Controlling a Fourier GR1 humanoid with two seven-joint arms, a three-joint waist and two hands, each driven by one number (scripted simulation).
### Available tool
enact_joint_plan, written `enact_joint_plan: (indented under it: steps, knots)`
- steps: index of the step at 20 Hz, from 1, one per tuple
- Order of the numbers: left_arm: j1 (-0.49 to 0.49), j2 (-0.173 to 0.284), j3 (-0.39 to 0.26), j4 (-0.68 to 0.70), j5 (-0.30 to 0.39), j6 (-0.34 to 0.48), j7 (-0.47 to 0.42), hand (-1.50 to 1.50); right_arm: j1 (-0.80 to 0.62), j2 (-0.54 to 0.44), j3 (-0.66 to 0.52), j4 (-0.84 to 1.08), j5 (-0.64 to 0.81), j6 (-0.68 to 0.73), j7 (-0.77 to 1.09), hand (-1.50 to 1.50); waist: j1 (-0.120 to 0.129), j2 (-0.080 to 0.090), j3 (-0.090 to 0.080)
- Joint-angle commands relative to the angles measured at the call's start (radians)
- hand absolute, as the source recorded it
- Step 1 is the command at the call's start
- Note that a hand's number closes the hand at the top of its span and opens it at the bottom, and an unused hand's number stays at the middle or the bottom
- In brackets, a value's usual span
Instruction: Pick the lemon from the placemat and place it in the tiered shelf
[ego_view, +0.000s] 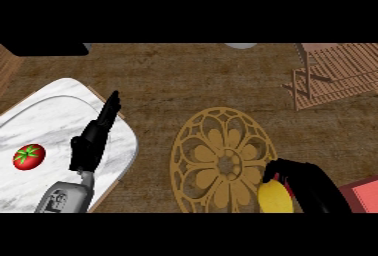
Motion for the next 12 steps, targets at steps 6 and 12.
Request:
enact_joint_plan:
  steps: [6, 12]
  knots:
    - [0.062, 0.017, 0.021, -0.019, 0.027, -0.039, -0.026, 0.0, 0.213, -0.072, -0.325, -0.212, -0.388, -0.062, -0.293, 1.5, -0.005, 0.003, 0.005]
    - [0.036, -0.027, -0.013, -0.017, -0.03, 0.001, -0.005, 0.0, 0.287, -0.117, -0.61, -0.397, -0.575, -0.009, -0.225, 1.5, 0.001, 0.006, 0.004]
